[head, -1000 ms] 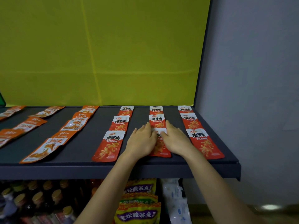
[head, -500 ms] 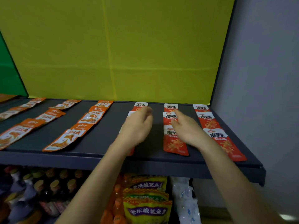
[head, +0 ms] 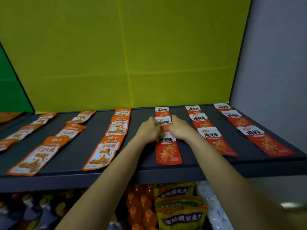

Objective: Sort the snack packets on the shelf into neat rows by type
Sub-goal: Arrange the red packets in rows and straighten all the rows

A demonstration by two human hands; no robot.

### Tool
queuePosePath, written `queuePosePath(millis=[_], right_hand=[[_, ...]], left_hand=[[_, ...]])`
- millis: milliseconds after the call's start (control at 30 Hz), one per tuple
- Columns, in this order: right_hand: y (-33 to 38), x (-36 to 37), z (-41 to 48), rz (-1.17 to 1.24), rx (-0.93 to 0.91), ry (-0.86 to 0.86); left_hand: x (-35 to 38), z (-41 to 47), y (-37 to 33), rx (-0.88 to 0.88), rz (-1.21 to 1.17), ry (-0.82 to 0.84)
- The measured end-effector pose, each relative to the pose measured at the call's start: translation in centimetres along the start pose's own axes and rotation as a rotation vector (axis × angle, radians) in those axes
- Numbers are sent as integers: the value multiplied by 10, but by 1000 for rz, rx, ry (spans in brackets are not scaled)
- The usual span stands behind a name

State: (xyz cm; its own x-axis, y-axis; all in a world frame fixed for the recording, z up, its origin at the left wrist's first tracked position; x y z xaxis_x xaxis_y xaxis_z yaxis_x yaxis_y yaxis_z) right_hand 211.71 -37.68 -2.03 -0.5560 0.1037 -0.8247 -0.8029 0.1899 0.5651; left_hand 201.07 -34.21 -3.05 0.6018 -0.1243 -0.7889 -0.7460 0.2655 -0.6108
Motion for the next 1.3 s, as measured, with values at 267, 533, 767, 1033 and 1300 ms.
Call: queuePosePath(millis=[267, 533, 767, 1033, 1300], right_hand=[[0, 12, 3, -40, -26, -106], [2, 8, 1, -12, -45, -90], [45, -12, -24, -29, -210, -118], [107, 47, -29, -2, -176, 57], [120, 93, -39, -87, -76, -18]], left_hand=[[5, 3, -1, 67, 74, -25], [-6, -6, -2, 80, 17, -91], [-83, -25, 19, 150, 26, -255], [-108, -40, 106, -22, -93, -189], [-93, -51, 121, 78, -124, -49]])
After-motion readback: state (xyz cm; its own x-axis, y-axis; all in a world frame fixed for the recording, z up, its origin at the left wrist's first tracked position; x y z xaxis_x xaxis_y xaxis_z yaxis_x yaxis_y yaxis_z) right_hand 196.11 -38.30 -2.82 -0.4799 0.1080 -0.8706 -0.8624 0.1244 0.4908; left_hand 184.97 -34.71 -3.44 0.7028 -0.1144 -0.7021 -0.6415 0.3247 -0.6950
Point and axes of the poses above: each hand's wrist, its own z-axis towards the middle knuckle, its own x-axis out of the palm, y = z × x, the point moved 3 cm from there along z, towards the middle knuckle, and after that the axes turned 3 degrees about -z, right-handed, at the moved point
